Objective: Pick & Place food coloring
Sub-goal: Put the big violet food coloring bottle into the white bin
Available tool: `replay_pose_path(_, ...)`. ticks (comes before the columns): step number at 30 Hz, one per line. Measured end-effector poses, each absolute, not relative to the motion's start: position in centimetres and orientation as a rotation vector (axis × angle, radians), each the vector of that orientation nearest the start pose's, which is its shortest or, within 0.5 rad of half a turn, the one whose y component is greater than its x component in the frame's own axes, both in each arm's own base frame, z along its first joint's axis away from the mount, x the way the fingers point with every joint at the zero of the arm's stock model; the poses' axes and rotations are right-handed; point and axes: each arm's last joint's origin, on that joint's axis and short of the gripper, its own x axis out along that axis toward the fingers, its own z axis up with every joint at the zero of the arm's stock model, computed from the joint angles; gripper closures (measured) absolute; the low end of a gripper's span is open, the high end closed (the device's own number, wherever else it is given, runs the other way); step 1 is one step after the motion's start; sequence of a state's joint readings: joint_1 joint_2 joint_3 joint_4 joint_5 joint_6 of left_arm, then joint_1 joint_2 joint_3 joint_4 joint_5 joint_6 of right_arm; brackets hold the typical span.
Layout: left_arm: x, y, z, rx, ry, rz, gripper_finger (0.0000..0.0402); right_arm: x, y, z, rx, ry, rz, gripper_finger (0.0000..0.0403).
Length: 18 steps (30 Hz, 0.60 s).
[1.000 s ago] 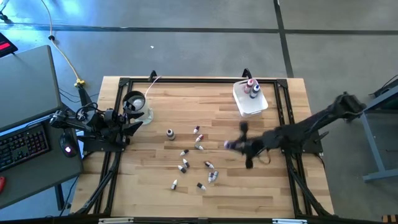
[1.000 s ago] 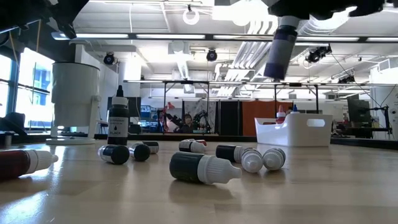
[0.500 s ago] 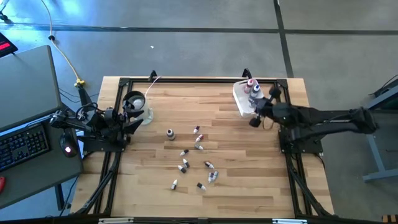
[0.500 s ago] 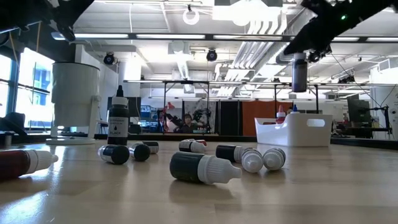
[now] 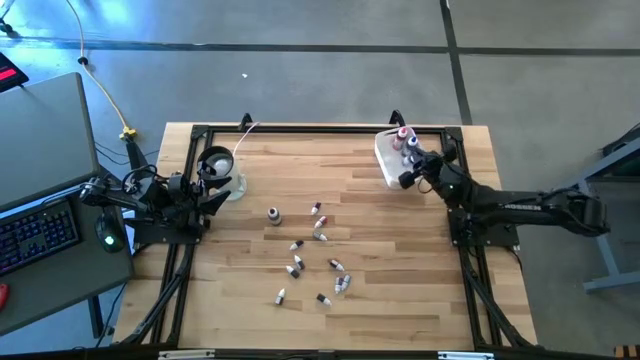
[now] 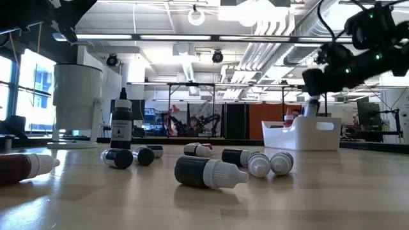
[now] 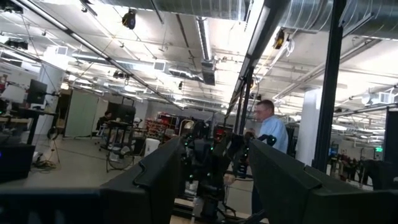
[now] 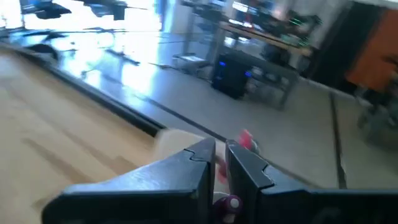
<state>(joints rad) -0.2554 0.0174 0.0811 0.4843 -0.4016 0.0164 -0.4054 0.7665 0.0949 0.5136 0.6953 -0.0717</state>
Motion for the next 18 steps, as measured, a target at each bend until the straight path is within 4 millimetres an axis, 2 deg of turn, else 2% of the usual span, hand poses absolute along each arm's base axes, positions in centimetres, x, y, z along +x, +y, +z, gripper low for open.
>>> replay_pose_path(5, 7.8, -0.8, 23.3, -0.162, -0.518, 0.149, 0.0215, 11.9, -8.1, 15.1, -0.001, 0.216, -1.105, 0.038)
replay_pose_path(18, 7.8, -0.8, 23.3, -0.164, -0.517, 0.16, 0.0215, 10.8, -9.7, 14.3, 0.078, 0.253, -1.156, 0.038)
